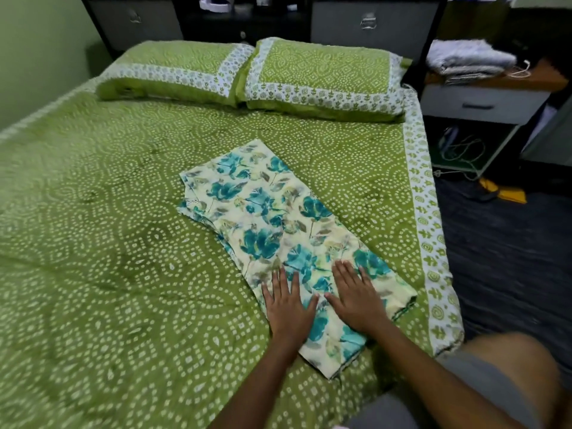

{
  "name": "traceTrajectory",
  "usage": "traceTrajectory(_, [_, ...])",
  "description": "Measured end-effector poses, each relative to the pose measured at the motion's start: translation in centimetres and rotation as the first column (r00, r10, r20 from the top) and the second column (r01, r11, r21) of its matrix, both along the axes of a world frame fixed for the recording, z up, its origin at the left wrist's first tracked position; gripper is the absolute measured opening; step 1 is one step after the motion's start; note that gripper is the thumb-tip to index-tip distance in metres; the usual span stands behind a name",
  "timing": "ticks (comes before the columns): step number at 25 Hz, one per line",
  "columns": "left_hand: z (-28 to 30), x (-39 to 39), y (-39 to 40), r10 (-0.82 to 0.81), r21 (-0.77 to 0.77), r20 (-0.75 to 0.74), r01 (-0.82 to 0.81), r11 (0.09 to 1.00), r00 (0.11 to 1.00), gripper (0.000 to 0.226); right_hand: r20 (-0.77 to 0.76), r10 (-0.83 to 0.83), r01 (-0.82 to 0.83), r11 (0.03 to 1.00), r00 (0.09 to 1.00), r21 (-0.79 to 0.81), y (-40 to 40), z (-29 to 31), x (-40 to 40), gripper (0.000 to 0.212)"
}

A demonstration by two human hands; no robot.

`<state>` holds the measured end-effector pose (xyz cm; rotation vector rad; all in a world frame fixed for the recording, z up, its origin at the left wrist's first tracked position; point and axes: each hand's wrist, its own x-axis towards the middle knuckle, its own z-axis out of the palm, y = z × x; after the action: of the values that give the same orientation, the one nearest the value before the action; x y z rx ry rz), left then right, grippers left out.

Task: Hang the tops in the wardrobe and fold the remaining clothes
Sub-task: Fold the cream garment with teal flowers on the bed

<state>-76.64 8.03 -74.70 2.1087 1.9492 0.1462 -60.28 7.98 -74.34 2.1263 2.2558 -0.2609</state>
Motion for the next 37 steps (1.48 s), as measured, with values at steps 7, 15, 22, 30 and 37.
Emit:
traceTrajectory(7, [0.8,-3.1,4.7,0.324,0.037,0.235,-0.341,0.939,0.916,0.088,-0.108,-0.160,0.156,0.987,0.981,-0.045,2.2,0.2,-4.7,0.090])
traceTrajectory(15, [1.9,-6.8,8.6,0.717,-0.637,0.697,-0.461,0.618,0.000,0.054,-0.282,0.181,-0.157,0.982,0.942,0.107,6.7,-1.8,-8.1,0.085])
traceTrajectory(22, [2.2,-6.4,8.9,0.558,-0.643,0.761,-0.498,0.582,-0.330,0.003,-0.314,0.176,-0.128,0.978,0.933,0.168,6.7,-2.2,-8.3,0.068])
traceTrajectory(30, [2.8,-9.5,12.5,0.623,-0.390,0.774,-0.691,0.609,0.113,0.027,-0.353,0.187,-0.114,0.970,0.917,0.216,6.6,-2.6,-8.2,0.066])
traceTrajectory(37, [4.7,-9.7,17.6,0.649,-0.336,0.757,-0.804,0.491,0.079,0.036,-0.364,0.183,-0.105,0.969,0.913,0.223,6.7,-2.6,-8.4,0.063])
